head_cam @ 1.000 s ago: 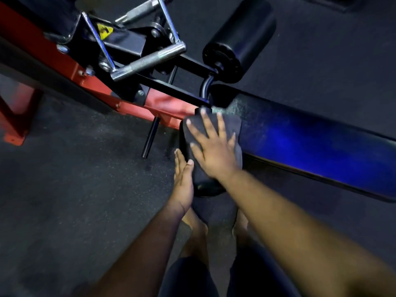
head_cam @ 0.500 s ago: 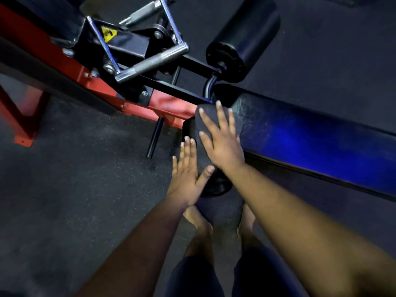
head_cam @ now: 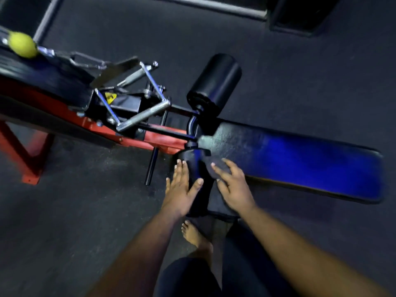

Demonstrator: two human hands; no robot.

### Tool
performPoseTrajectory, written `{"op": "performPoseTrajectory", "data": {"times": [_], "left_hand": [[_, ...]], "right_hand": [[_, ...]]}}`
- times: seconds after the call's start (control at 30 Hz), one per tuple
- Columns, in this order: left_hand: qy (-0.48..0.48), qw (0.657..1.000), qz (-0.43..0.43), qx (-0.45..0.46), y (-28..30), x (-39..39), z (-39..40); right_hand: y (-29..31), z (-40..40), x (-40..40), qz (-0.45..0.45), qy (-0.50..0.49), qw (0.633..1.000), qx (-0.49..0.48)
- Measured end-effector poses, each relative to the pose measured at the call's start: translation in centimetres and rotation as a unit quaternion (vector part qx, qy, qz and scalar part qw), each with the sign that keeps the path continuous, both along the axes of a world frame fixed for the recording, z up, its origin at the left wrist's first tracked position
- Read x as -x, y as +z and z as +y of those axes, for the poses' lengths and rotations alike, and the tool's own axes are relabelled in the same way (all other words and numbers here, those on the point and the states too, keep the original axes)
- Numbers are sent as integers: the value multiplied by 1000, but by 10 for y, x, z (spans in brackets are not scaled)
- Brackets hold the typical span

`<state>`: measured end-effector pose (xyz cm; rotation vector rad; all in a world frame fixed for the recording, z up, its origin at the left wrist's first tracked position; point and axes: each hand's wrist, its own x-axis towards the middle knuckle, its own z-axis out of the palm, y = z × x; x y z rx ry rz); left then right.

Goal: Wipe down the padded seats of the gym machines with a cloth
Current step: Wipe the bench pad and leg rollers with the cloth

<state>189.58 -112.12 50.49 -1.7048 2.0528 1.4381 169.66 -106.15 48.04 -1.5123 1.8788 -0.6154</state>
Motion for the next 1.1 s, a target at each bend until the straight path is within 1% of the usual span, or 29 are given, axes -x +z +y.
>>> {"op": "performPoseTrajectory", "data": {"times": [0.07,0.13,0.23,0.3,0.33,0.4,0.43,0.47,0.5,0.53,0.57,0.6,0.63,0.7,0.73,0.8,0.87,0.93,0.97,1.0,1.1], "left_hand": [[-19,999,12,27,10,13,-17],[-26,997,33,66,15,31,-44],[-32,989,50,132,13,55,-88],[-34,982,24,184,4,74,-127],[-41,976,-8,214,-3,82,-148],[-76,958,-113,251,-12,95,-181],[-93,951,-160,249,-20,103,-200],[-102,946,-194,238,-26,109,-212],[-102,944,-211,231,-37,115,-225],[-98,944,-210,235,-44,118,-233],[-96,941,-204,251,-48,120,-238],[-96,939,-198,265,-59,120,-243],[-93,934,-195,284,-65,119,-245],[-95,924,-207,308,-74,118,-246],[-103,918,-225,310,-75,121,-245],[-111,918,-255,282,-73,124,-244],[-149,907,-309,242,-68,124,-245],[-217,876,-373,216,-64,123,-247],[-234,869,-386,205,-62,123,-247],[-230,873,-382,198,-59,123,-248],[-162,912,-323,194,-59,128,-252]], "right_hand": [[12,-34,18,-15,-81,996,40],[25,-77,32,-27,-118,990,78],[35,-139,48,-8,-109,984,142],[31,-191,60,18,-85,983,164],[24,-219,64,41,-66,985,153],[10,-264,63,108,-12,992,59],[-3,-286,64,145,16,989,7],[-13,-299,66,179,47,983,-18],[-25,-314,71,209,81,975,-13],[-30,-321,79,232,109,967,0],[-31,-329,88,252,127,959,14],[-34,-343,98,252,129,959,14],[-32,-358,107,247,114,962,2],[-28,-392,117,224,53,972,-45],[-26,-402,117,224,25,972,-65],[-22,-399,102,241,14,968,-73],[-20,-358,76,257,54,964,-34],[-18,-313,58,251,110,962,-6],[-20,-309,60,247,133,960,-11],[-23,-320,69,242,148,959,-14],[-26,-386,99,281,141,949,-14]]}}
